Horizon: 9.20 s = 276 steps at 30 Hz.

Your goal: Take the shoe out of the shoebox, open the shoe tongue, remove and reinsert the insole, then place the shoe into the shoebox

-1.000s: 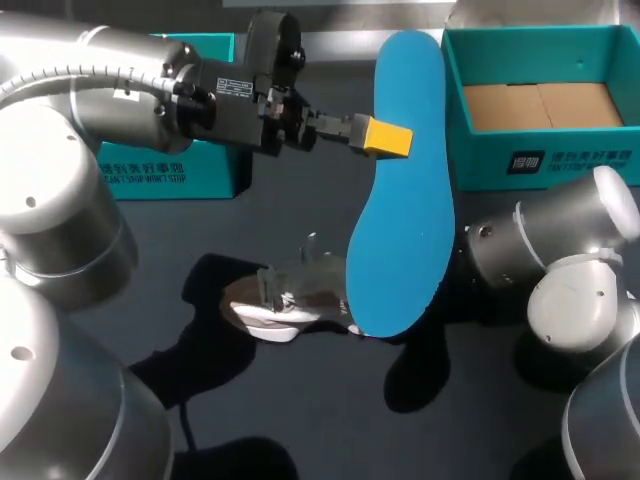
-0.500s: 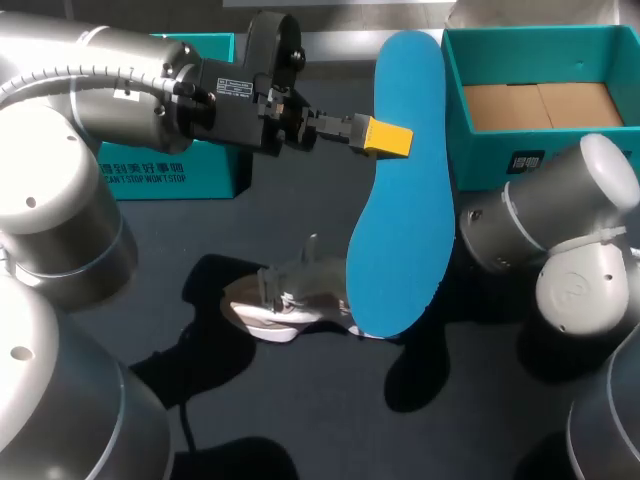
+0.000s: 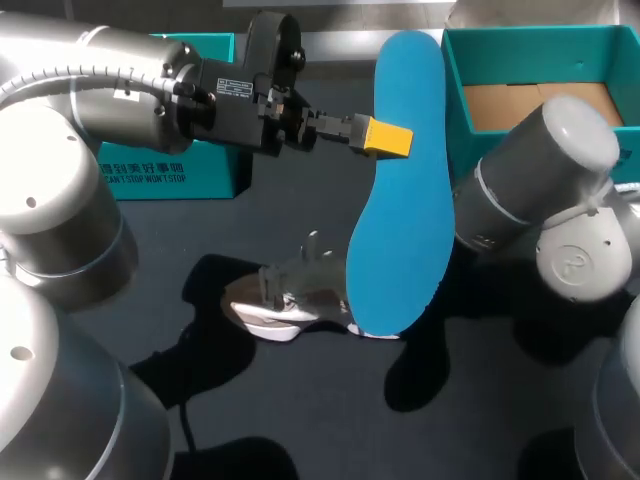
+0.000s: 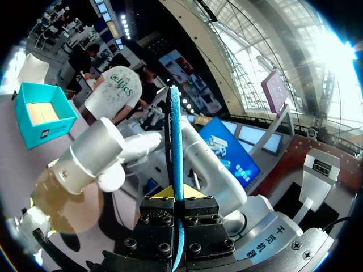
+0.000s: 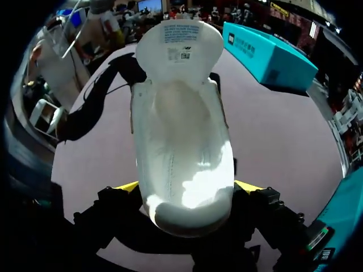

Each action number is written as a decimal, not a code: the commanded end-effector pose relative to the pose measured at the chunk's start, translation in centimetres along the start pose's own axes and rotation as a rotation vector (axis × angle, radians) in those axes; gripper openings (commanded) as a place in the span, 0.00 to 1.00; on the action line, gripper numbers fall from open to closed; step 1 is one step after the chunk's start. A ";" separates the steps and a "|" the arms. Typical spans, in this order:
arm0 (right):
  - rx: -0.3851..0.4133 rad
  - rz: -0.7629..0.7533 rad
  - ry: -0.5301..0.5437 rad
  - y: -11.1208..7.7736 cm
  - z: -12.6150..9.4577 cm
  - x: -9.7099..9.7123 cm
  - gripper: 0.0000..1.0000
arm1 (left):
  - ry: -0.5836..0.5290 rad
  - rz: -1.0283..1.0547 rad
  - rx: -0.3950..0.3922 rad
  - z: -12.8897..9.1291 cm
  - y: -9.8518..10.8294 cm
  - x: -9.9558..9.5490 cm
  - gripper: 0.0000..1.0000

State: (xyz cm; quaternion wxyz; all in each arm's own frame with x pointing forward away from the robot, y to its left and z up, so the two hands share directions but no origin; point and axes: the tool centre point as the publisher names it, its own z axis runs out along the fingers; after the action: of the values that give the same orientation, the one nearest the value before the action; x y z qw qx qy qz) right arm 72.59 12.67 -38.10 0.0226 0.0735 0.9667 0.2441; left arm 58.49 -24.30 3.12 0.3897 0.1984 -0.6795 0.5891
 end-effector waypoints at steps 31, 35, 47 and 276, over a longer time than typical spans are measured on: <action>0.381 0.011 0.007 0.7 -1.4 0.6 1.00 | -0.001 -0.001 0.002 0.1 0.1 0.0 0.00; 0.381 0.011 0.007 0.7 -1.4 0.6 1.00 | -0.001 -0.001 0.002 0.1 0.1 0.0 0.00; 0.385 -0.004 0.015 0.8 -1.7 0.6 1.00 | -0.001 -0.001 0.002 0.1 0.1 0.0 0.00; -0.658 1.303 0.565 8.4 -15.1 0.3 1.00 | -0.040 1.182 0.076 -2.0 4.0 -2.5 0.00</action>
State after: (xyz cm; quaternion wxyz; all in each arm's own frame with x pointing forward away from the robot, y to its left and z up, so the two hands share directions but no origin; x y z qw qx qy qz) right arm 72.17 12.66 -20.81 -0.3523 0.5497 0.5757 0.4922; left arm 58.56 -23.85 -0.98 0.2119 0.0412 -0.6929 0.6880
